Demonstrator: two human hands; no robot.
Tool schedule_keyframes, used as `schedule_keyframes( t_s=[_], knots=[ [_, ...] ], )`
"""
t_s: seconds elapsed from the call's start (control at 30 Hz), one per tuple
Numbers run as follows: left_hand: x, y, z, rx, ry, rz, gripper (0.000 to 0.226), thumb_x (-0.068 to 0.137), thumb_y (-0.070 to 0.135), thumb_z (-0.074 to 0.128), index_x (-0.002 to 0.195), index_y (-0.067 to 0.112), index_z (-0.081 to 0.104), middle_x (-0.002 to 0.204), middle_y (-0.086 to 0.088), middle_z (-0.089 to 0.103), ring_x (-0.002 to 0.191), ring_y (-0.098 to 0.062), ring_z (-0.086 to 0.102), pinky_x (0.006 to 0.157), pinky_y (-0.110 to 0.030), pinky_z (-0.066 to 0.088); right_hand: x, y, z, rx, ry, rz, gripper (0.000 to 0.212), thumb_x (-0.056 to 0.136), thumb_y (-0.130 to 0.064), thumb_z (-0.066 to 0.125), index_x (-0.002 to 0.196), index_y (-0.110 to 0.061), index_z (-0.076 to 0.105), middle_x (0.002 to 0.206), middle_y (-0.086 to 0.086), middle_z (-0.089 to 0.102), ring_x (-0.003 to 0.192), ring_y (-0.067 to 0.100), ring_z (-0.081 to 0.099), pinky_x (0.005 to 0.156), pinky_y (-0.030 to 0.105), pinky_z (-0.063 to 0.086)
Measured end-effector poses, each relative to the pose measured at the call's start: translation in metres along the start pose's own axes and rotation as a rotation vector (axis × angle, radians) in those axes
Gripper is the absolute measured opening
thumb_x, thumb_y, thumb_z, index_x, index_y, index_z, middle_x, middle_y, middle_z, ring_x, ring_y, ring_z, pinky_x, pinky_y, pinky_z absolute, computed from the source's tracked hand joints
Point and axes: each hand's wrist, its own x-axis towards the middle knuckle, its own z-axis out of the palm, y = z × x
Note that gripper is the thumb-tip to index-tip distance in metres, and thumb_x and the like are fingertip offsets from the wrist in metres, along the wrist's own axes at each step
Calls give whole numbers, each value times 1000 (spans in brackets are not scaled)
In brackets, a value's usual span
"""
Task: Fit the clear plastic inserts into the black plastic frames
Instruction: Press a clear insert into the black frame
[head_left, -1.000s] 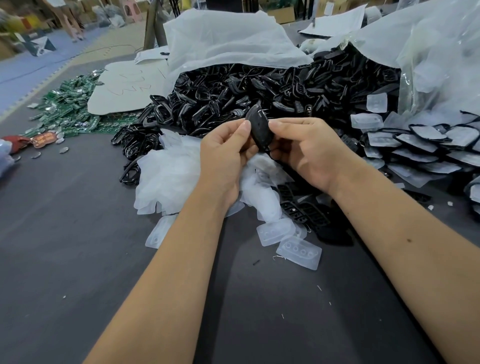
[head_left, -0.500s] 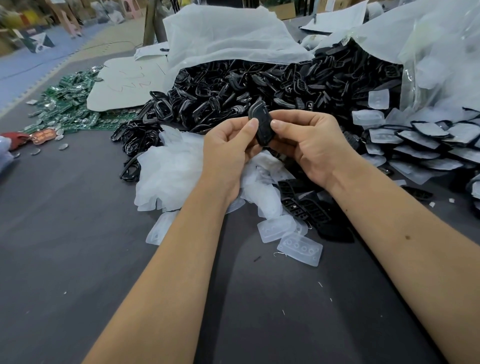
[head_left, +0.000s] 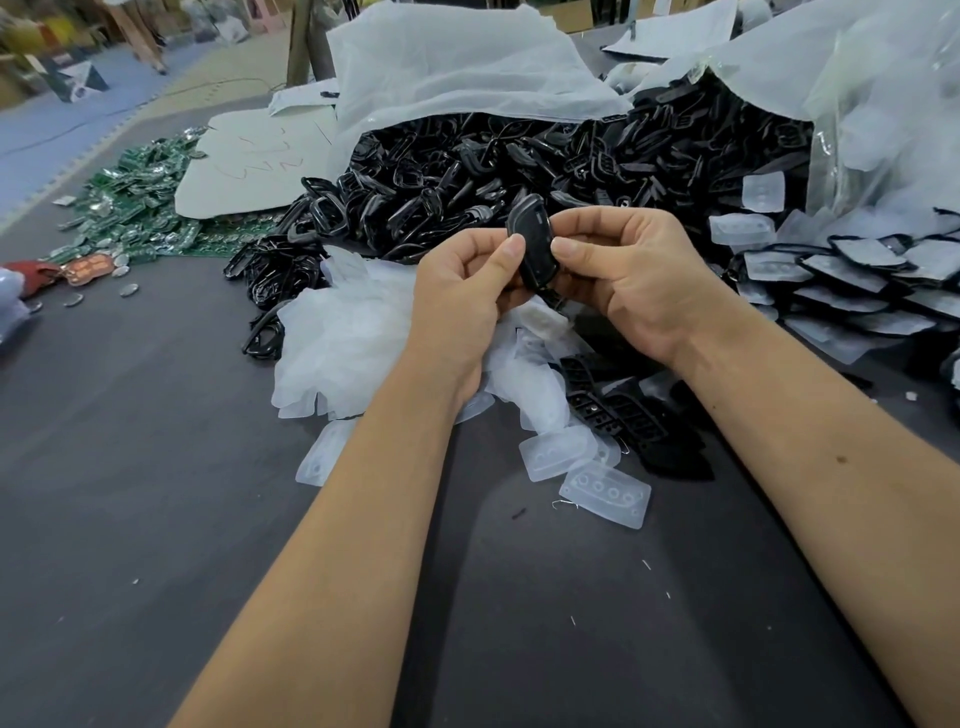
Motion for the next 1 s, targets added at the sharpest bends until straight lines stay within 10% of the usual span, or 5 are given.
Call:
schedule_keyframes(
  t_s=[0.47, 0.8, 1.0],
  knots=[
    [-1, 0, -2, -67, -40, -15, 18, 101, -10, 55, 115, -3, 65, 94, -12, 76, 89, -24, 73, 88, -39, 61, -2, 6, -2, -86, -42, -115, 27, 91, 16, 64, 111, -2, 71, 96, 11, 77, 92, 22, 74, 85, 33, 60],
    [0, -5, 3, 463, 181, 237, 30, 91, -5, 67, 109, 17, 75, 98, -6, 70, 85, -18, 69, 85, -47, 61, -5, 4, 9, -896, 98, -583, 31, 83, 12, 66, 103, -8, 78, 94, -2, 77, 89, 6, 73, 86, 25, 59],
    [0, -2, -3, 745, 89, 333, 22, 86, -5, 69, 94, 14, 77, 91, 3, 72, 82, -11, 66, 74, -25, 53, -7, -2, 6, -1057, -27, -671, 40, 77, 14, 56, 102, -8, 78, 95, 1, 77, 92, 16, 72, 83, 32, 57]
  ],
)
